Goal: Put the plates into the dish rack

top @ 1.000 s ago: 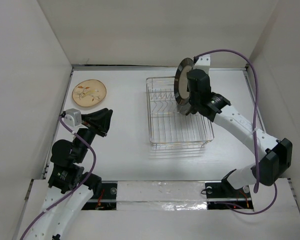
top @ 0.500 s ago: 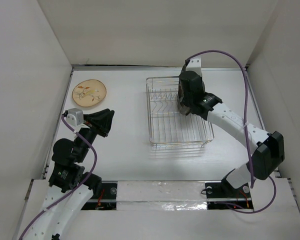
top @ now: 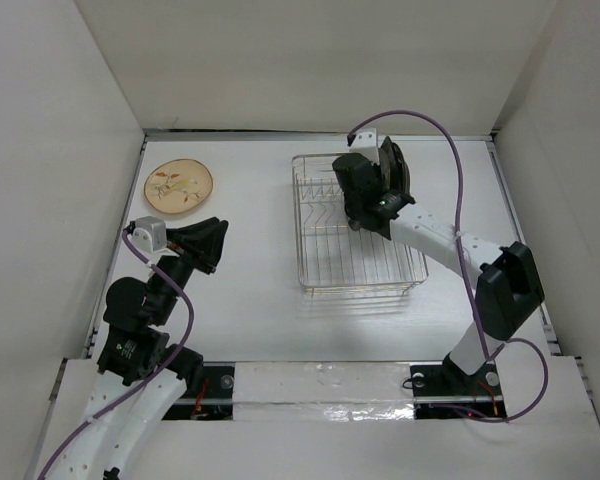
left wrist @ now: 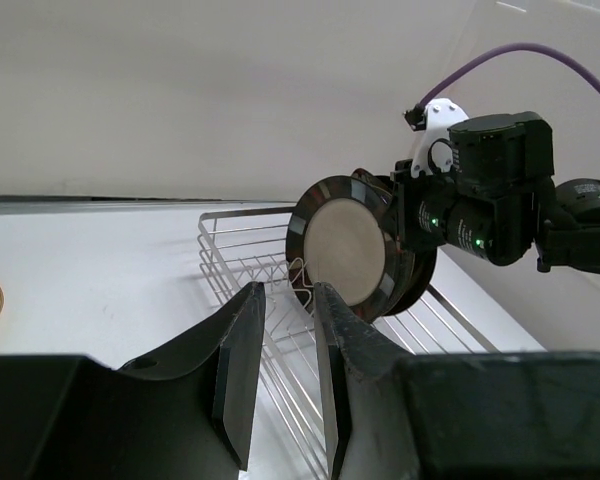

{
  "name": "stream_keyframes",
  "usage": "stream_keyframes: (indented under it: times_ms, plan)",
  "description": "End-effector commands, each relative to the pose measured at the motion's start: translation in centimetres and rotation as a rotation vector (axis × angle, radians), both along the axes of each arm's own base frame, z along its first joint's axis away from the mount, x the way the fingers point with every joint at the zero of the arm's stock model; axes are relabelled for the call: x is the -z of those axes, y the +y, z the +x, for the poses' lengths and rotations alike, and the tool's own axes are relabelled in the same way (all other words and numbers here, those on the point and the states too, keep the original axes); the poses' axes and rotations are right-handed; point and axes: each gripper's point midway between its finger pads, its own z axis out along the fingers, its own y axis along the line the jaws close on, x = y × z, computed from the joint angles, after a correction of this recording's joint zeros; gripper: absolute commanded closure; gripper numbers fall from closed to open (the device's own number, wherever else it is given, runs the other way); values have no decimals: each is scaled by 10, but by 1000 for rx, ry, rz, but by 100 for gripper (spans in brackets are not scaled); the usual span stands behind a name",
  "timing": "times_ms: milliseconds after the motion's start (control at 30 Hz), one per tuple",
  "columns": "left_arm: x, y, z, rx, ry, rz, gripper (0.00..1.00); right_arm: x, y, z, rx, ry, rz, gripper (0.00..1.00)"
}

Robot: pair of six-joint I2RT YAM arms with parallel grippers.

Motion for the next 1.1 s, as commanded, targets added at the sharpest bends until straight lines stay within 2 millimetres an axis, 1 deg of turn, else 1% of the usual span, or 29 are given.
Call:
stream_keyframes:
  times_ms: [0, 100, 167, 200, 233, 267, 333, 367, 400, 433, 467, 500, 533, 567, 600, 633, 667, 700, 733, 767, 800, 833, 867, 900, 933, 967, 1000, 1033, 1067]
  plan:
    - [-7, 3, 0, -16, -31, -10, 76, -34, 13, 9, 23, -129, 153, 100]
    - [-2, 0, 4, -11, -8, -2, 76, -23, 15, 9, 30, -113, 165, 100]
    - [-2, 5, 5, -38, -5, -15, 75, -16, 16, 9, 34, -108, 184, 100]
    - [-1, 7, 8, -54, 2, -18, 75, -15, 17, 8, 32, -109, 202, 94]
    - [1, 9, 11, -70, 16, -19, 75, -14, 17, 8, 34, -110, 209, 86]
    - [5, 9, 16, -82, 37, -13, 75, -18, 17, 7, 36, -119, 222, 65]
    - [11, 6, 20, -76, 66, -6, 75, -19, 17, 5, 30, -127, 238, 49]
    - [14, 3, 22, -67, 76, 1, 75, -29, 18, 4, 19, -153, 269, 37]
    - [14, 3, 22, -68, 81, -2, 75, -28, 22, 3, -11, -147, 284, 32]
    - [13, 3, 23, -70, 77, -8, 75, -30, 25, 2, -31, -151, 301, 28]
    - [15, 3, 26, -77, 83, -8, 75, -35, 26, 1, -48, -162, 318, 23]
    - [16, 3, 28, -79, 88, -6, 75, -43, 33, -5, -85, -172, 343, 20]
    - [17, 2, 30, -79, 97, -2, 76, -42, 32, -8, -93, -172, 349, 19]
    - [19, 0, 34, -80, 112, 7, 78, -46, 36, -12, -110, -183, 365, 18]
    - [21, 0, 36, -83, 122, 11, 80, -54, 38, -19, -137, -191, 385, 17]
    - [22, 4, 40, -112, 132, 2, 83, -64, 39, -20, -149, -220, 412, 15]
    - [25, 7, 47, -132, 149, -1, 95, -65, 42, -26, -170, -222, 418, 14]
    - [26, 9, 50, -142, 159, -4, 100, -69, 41, -29, -180, -228, 425, 14]
    - [29, 8, 56, -137, 183, -13, 100, -78, 42, -38, -203, -247, 442, 14]
    - [31, 6, 58, -136, 197, -18, 100, -82, 46, -45, -224, -255, 455, 14]
    - [31, 8, 60, -144, 203, -25, 100, -85, 48, -51, -241, -264, 468, 14]
    - [30, 7, 62, -142, 204, -36, 100, -88, 56, -59, -281, -267, 487, 14]
    - [32, 5, 64, -137, 220, -65, 100, -99, 56, -68, -304, -291, 513, 15]
    - [32, 5, 66, -141, 224, -84, 100, -94, 57, -74, -315, -284, 512, 18]
    - [29, 5, 69, -151, 221, -108, 100, -96, 56, -80, -322, -288, 517, 24]
    - [35, 8, 78, -187, 247, -120, 100, -104, 54, -88, -336, -307, 542, 57]
    - [37, 8, 83, -197, 271, -150, 97, -96, 56, -95, -351, -294, 550, 81]
    - [37, 8, 87, -206, 274, -167, 92, -96, 57, -100, -377, -291, 569, 97]
    - [46, 8, 96, -228, 303, -172, 80, -97, 61, -106, -408, -290, 586, 100]
